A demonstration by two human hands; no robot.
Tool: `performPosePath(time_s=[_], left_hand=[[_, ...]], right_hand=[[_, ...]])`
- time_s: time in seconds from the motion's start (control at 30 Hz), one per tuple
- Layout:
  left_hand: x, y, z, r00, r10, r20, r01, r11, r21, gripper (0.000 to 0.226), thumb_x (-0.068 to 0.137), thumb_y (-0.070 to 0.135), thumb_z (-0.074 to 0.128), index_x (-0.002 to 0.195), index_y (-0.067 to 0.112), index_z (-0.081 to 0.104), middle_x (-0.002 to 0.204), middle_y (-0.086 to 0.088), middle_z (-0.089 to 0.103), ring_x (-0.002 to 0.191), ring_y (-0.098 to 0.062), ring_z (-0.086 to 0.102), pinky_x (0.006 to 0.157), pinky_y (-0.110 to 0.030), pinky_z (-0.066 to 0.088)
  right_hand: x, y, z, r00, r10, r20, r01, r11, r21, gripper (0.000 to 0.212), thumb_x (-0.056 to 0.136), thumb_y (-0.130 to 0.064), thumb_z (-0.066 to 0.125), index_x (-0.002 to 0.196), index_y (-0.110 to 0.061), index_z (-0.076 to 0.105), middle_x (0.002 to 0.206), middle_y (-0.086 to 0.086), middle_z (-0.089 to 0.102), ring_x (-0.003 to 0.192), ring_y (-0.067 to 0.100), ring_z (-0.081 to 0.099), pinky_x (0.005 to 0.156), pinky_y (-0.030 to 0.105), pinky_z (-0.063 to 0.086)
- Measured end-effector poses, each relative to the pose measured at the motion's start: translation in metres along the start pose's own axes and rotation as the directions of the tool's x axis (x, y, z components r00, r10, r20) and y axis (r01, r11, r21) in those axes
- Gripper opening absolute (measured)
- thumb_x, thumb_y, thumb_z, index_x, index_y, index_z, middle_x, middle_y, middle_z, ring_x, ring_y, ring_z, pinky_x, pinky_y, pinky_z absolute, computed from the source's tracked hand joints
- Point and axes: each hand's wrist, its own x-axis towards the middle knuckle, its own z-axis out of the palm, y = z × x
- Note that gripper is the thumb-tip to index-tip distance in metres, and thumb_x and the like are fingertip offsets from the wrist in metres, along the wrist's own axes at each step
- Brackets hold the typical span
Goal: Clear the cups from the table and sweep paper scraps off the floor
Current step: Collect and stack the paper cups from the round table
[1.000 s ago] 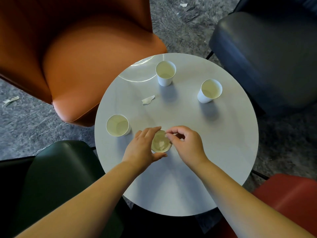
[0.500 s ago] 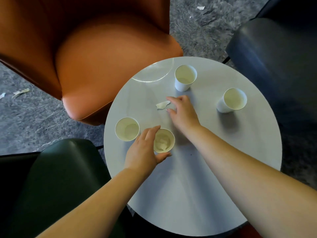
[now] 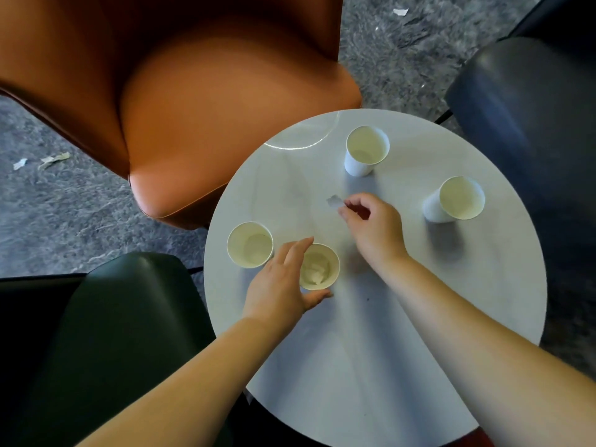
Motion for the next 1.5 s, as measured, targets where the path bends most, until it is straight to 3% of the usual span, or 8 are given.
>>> performPosePath(time_s=[0.13, 0.3, 0.5, 0.6, 0.77, 1.03, 1.27, 1.5], left_hand=[[-0.001, 0.0, -0.001, 1.0, -0.005, 0.011, 0.005, 1.0, 0.01, 0.091, 0.069, 0.053, 0.081, 0.146, 0.03, 0.038, 0.138, 0.01, 0.045, 0.115, -0.015, 0.054, 0.08, -0.025, 0.044], [0.0, 0.0, -0.002, 0.999, -0.01, 0.038, 0.01, 1.0, 0.006, 0.098, 0.069, 0.047, 0.083, 0.15, 0.025, 0.032, 0.142, 0.004, 0.042, 0.114, -0.018, 0.056, 0.087, -0.027, 0.047], [-0.011, -0.002, -0.02, 0.993, -0.016, 0.115, 0.002, 0.992, 0.126, 0.095, 0.082, 0.029, 0.077, 0.155, 0.028, 0.016, 0.147, 0.007, 0.031, 0.102, -0.019, 0.059, 0.083, -0.029, 0.049], [-0.019, -0.004, -0.034, 0.999, 0.034, -0.019, -0.03, 0.984, 0.173, 0.077, 0.086, 0.02, 0.073, 0.151, 0.026, 0.032, 0.142, 0.002, 0.04, 0.119, -0.022, 0.051, 0.094, -0.033, 0.046], [-0.017, -0.012, -0.056, 0.968, 0.031, -0.248, 0.018, 0.981, 0.192, 0.079, 0.075, 0.027, 0.084, 0.144, 0.021, 0.045, 0.135, -0.004, 0.044, 0.124, -0.023, 0.033, 0.105, -0.048, 0.038], [0.005, -0.031, -0.057, 0.978, -0.201, -0.048, 0.202, 0.979, 0.016, 0.102, 0.075, 0.038, 0.083, 0.154, 0.023, 0.02, 0.155, 0.003, 0.025, 0.142, -0.022, 0.023, 0.115, -0.046, 0.026], [0.007, -0.027, -0.035, 0.99, -0.138, 0.019, 0.139, 0.987, -0.077, 0.099, 0.072, 0.041, 0.084, 0.151, 0.029, 0.025, 0.145, 0.005, 0.04, 0.133, -0.015, 0.037, 0.107, -0.03, 0.031], [0.016, -0.008, -0.013, 0.99, -0.017, 0.141, 0.031, 0.995, -0.093, 0.096, 0.07, 0.042, 0.083, 0.149, 0.021, 0.032, 0.148, 0.006, 0.041, 0.133, -0.015, 0.041, 0.109, -0.034, 0.038]], right_hand=[[-0.041, -0.015, -0.016, 0.986, -0.068, 0.15, 0.067, 0.998, 0.011, 0.023, 0.08, -0.024, 0.076, 0.069, -0.038, 0.062, 0.074, -0.015, 0.058, 0.063, 0.001, 0.052, 0.062, 0.006, 0.039], [-0.058, -0.016, -0.012, 0.946, -0.052, 0.321, 0.092, 0.99, -0.109, 0.02, 0.083, -0.024, 0.074, 0.103, -0.026, 0.075, 0.083, -0.006, 0.05, 0.062, 0.003, 0.047, 0.065, 0.009, 0.04], [-0.072, -0.012, -0.022, 0.966, -0.04, 0.257, 0.067, 0.993, -0.099, 0.038, 0.089, -0.01, 0.061, 0.119, -0.033, 0.062, 0.1, -0.013, 0.046, 0.081, -0.001, 0.051, 0.074, 0.003, 0.04], [-0.08, -0.008, -0.026, 0.948, 0.01, 0.319, 0.034, 0.991, -0.131, 0.061, 0.081, -0.002, 0.057, 0.13, -0.036, 0.048, 0.118, -0.013, 0.039, 0.103, 0.002, 0.049, 0.083, 0.011, 0.04], [-0.085, -0.005, -0.013, 0.909, 0.047, 0.415, 0.056, 0.971, -0.232, 0.087, 0.068, -0.034, 0.079, 0.14, -0.04, 0.03, 0.138, -0.015, 0.028, 0.128, 0.013, 0.03, 0.105, 0.029, 0.034], [-0.081, -0.007, 0.009, 0.93, -0.039, 0.366, 0.144, 0.954, -0.263, 0.076, 0.072, -0.031, 0.076, 0.137, -0.03, 0.038, 0.134, -0.01, 0.04, 0.123, 0.018, 0.04, 0.1, 0.033, 0.039], [-0.087, -0.036, -0.013, 0.979, -0.202, 0.032, 0.2, 0.979, 0.05, 0.07, 0.065, -0.04, 0.079, 0.126, -0.023, 0.048, 0.12, -0.012, 0.053, 0.11, 0.002, 0.051, 0.091, 0.007, 0.04], [-0.087, -0.039, -0.013, 0.962, -0.229, 0.15, 0.237, 0.971, -0.039, 0.066, 0.066, -0.035, 0.081, 0.124, -0.023, 0.052, 0.117, -0.013, 0.055, 0.109, 0.008, 0.052, 0.092, 0.015, 0.042]])
